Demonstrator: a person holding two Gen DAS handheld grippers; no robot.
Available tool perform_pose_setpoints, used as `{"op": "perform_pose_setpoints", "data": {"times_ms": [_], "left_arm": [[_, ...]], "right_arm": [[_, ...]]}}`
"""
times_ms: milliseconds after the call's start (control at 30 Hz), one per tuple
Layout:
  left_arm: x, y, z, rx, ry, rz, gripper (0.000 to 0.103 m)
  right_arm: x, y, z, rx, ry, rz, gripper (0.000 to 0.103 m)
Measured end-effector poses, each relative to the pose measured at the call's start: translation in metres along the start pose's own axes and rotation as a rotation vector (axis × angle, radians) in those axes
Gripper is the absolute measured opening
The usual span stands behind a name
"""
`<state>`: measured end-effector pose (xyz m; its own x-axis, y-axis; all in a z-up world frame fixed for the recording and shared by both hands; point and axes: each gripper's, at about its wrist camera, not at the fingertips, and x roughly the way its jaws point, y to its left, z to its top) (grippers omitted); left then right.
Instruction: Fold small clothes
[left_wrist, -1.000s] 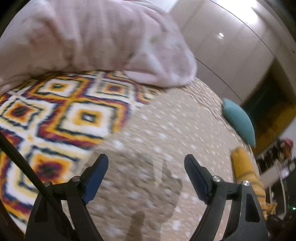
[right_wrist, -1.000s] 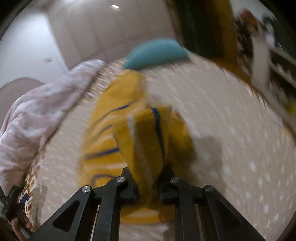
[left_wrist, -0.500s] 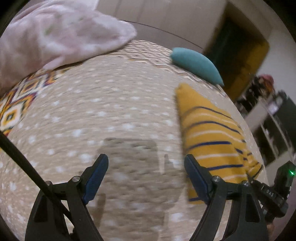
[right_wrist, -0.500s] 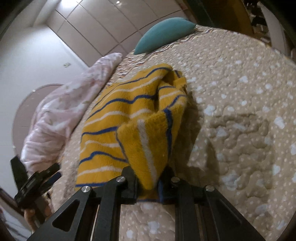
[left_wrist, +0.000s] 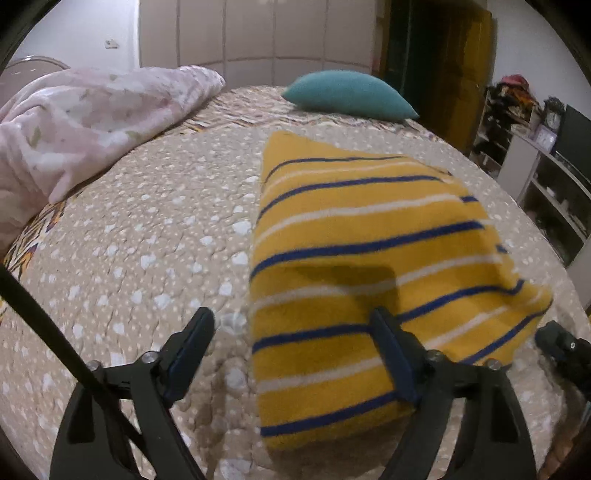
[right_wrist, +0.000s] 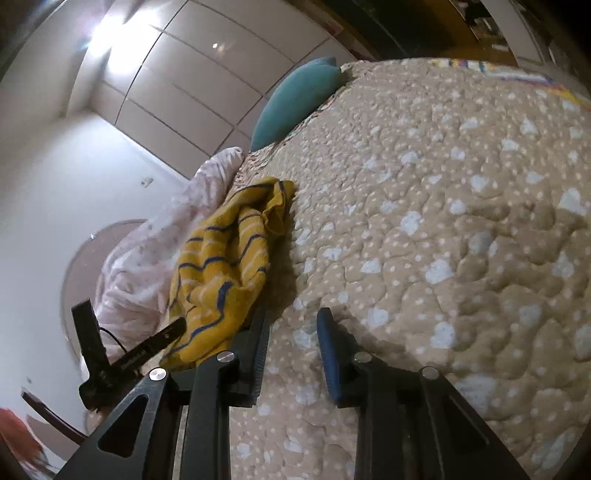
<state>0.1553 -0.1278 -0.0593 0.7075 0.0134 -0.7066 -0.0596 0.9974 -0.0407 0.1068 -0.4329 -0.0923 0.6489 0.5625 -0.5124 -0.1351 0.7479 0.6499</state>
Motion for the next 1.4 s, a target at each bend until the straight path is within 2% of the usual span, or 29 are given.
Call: {"op": "perform_pose_setpoints", "data": {"times_ms": [33, 100, 233, 300, 433, 500, 600, 667, 700, 767, 800, 833, 867, 900, 967, 1000, 1100, 1233, 1400], "left_arm": [[0.000, 0.004, -0.003, -0.020, -0.003, 0.008, 0.099], [0.005, 0.016, -0.003, -0.080, 0.018, -0.006, 0.103], [0.017, 0.032, -0.007, -0.171, 0.069, -0.091, 0.103], [0.016, 0.033, -0.007, -0.171, 0.065, -0.092, 0.103], [0.017, 0.030, -0.007, -0.161, 0.060, -0.079, 0.103], [0.018, 0.028, -0.007, -0.160, 0.059, -0.078, 0.103], [0.018, 0.027, -0.007, -0.157, 0.059, -0.075, 0.103], [0.018, 0.027, -0.009, -0.158, 0.059, -0.075, 0.103], [0.018, 0.027, -0.009, -0.159, 0.059, -0.076, 0.103], [0.018, 0.027, -0.008, -0.157, 0.060, -0.075, 0.103], [0.018, 0.026, -0.008, -0.155, 0.059, -0.073, 0.103], [0.018, 0.028, -0.009, -0.155, 0.059, -0.072, 0.103], [0.018, 0.029, -0.009, -0.157, 0.059, -0.074, 0.103], [0.018, 0.029, -0.009, -0.159, 0.059, -0.076, 0.103], [0.017, 0.028, -0.009, -0.158, 0.058, -0.074, 0.103], [0.018, 0.028, -0.009, -0.157, 0.059, -0.073, 0.103], [0.018, 0.029, -0.009, -0.157, 0.059, -0.071, 0.103], [0.017, 0.029, -0.009, -0.156, 0.058, -0.069, 0.103], [0.018, 0.026, -0.008, -0.148, 0.056, -0.054, 0.103]], "right_arm": [[0.000, 0.005, -0.002, -0.029, -0.003, -0.022, 0.029], [-0.001, 0.015, -0.008, -0.078, -0.012, -0.056, 0.029], [-0.006, 0.021, -0.003, -0.097, -0.028, -0.093, 0.030], [-0.009, 0.030, 0.006, -0.100, -0.052, -0.088, 0.031], [-0.008, 0.058, 0.039, -0.112, -0.095, -0.022, 0.031], [0.005, 0.074, 0.056, -0.121, -0.090, 0.027, 0.031], [0.036, 0.097, 0.069, -0.135, -0.023, 0.109, 0.031], [0.072, 0.107, 0.070, -0.133, 0.072, 0.169, 0.031], [0.090, 0.104, 0.071, -0.118, 0.125, 0.181, 0.031], [0.110, 0.086, 0.071, -0.075, 0.155, 0.096, 0.023], [0.113, 0.072, 0.071, -0.051, 0.140, 0.051, 0.007], [0.110, 0.057, 0.069, -0.022, 0.114, 0.007, 0.004], [0.102, 0.041, 0.066, 0.007, 0.082, -0.092, 0.006], [0.096, 0.024, 0.061, 0.041, 0.067, -0.146, 0.007], [0.081, -0.011, 0.056, 0.222, 0.050, 0.001, 0.005], [0.075, -0.018, 0.056, 0.257, 0.040, 0.016, 0.004], [0.061, -0.018, 0.051, 0.220, 0.015, 0.007, 0.006], [0.045, -0.011, 0.034, 0.176, -0.016, 0.003, 0.017], [0.029, -0.021, 0.018, 0.228, -0.041, 0.065, 0.018]]}}
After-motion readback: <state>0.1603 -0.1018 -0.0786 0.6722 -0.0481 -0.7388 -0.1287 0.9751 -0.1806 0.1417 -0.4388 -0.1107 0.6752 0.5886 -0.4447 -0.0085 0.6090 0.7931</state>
